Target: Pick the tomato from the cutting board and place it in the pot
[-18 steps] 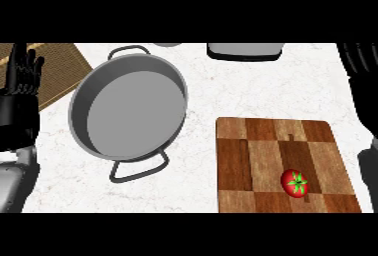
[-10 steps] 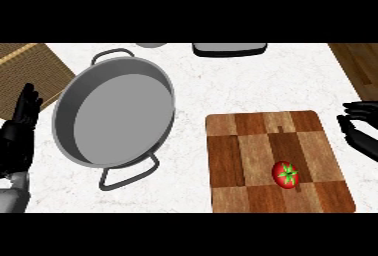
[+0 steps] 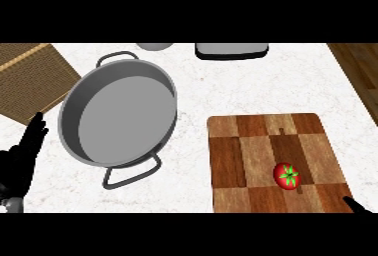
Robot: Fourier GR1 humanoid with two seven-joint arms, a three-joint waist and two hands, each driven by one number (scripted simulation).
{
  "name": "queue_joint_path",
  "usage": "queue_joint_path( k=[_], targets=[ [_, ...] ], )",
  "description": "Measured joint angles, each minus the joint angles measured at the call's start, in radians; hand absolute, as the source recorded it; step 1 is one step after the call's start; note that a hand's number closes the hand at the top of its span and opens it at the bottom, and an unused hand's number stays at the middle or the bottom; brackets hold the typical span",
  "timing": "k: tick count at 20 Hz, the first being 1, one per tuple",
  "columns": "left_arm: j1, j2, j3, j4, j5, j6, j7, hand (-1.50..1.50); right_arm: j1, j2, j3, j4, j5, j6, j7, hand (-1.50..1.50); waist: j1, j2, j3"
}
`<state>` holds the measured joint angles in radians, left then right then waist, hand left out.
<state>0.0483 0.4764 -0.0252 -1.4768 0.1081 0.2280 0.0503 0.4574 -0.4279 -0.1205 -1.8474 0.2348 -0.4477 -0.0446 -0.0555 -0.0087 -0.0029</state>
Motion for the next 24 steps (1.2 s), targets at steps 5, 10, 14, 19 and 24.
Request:
queue_joint_path(
  k=[5,10,14,19,24],
  targets=[
    [-0.009,-0.022,-0.019,0.006,-0.019,-0.010,0.002,0.00,0.127,-0.028,0.049,-0.198,0.113,0.055,0.196,-1.50,0.031,0.006,0.000],
    [-0.038,-0.015,-0.021,0.002,-0.024,-0.033,0.025,0.00,0.074,-0.113,0.089,-0.323,0.165,0.208,0.479,-1.50,0.061,0.011,0.000],
    [-0.032,-0.024,-0.036,-0.029,-0.031,-0.037,0.037,0.00,0.003,-0.188,0.139,-0.345,0.163,0.361,0.682,-1.50,0.081,0.014,0.000],
    [-0.068,-0.025,-0.036,-0.026,-0.036,-0.042,0.067,0.00,-0.126,-0.244,0.208,-0.295,0.079,0.553,0.896,-1.50,0.091,0.018,0.000],
    [-0.059,-0.031,-0.026,-0.031,-0.047,-0.045,0.072,0.00,-0.305,-0.225,0.267,-0.231,-0.017,0.666,1.047,-1.50,0.083,0.014,0.001]
  ],
)
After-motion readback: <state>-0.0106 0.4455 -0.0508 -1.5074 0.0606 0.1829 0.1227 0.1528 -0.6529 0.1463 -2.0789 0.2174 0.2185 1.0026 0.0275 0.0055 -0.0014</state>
